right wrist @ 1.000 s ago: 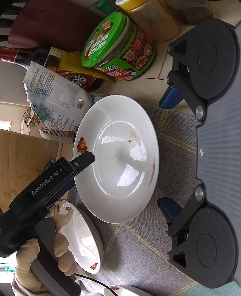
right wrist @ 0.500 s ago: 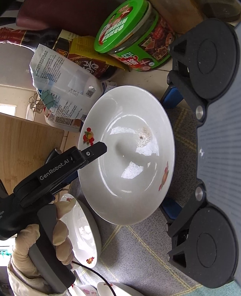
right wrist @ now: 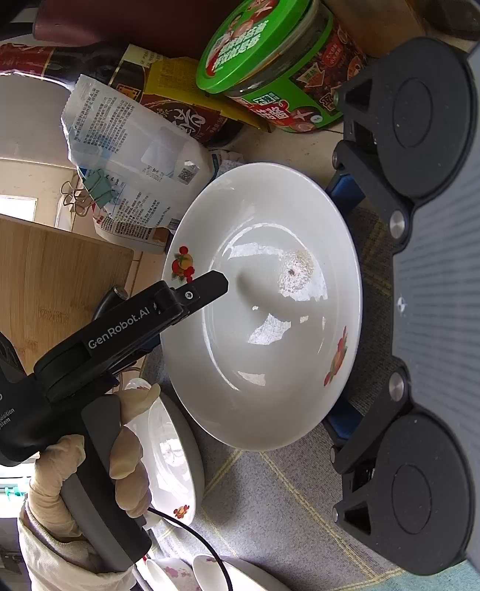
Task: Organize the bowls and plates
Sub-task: 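Close the left tool's fingers on the plate rim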
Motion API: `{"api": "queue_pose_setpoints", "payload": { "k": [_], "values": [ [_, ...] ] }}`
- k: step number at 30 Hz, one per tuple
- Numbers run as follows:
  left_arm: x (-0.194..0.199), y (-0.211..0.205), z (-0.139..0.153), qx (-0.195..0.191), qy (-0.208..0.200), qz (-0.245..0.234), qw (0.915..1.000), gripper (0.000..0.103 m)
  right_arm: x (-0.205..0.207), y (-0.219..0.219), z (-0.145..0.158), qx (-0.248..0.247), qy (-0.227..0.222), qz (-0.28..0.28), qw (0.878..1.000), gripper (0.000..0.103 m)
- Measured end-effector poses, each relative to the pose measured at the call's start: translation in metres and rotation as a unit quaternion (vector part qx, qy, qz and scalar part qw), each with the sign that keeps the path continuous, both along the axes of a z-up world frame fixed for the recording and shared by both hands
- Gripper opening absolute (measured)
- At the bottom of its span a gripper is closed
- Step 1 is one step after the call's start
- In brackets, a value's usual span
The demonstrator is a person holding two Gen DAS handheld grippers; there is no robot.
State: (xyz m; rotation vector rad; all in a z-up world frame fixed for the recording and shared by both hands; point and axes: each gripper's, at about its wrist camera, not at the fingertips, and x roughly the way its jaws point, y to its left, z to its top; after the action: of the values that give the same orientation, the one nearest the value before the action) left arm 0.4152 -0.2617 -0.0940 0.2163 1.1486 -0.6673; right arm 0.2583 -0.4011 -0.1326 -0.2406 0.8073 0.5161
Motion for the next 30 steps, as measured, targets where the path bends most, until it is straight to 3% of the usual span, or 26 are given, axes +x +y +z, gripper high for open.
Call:
{"api": "queue_pose_setpoints", "payload": {
  "k": [15, 30],
  "values": [
    [0.011, 0.001, 0.003, -0.010, 0.004, -0.014, 0.9998, 0.067, 0.000, 0.000, 0.000, 0.002, 0.000, -0.003, 1.000, 0.103],
    [0.001, -0.006, 0.005, 0.005, -0.011, -0.022, 0.9997, 0.067, -0.001, 0.004, 0.001, -0.015, -0.007, -0.002, 1.000, 0.103]
  ]
}}
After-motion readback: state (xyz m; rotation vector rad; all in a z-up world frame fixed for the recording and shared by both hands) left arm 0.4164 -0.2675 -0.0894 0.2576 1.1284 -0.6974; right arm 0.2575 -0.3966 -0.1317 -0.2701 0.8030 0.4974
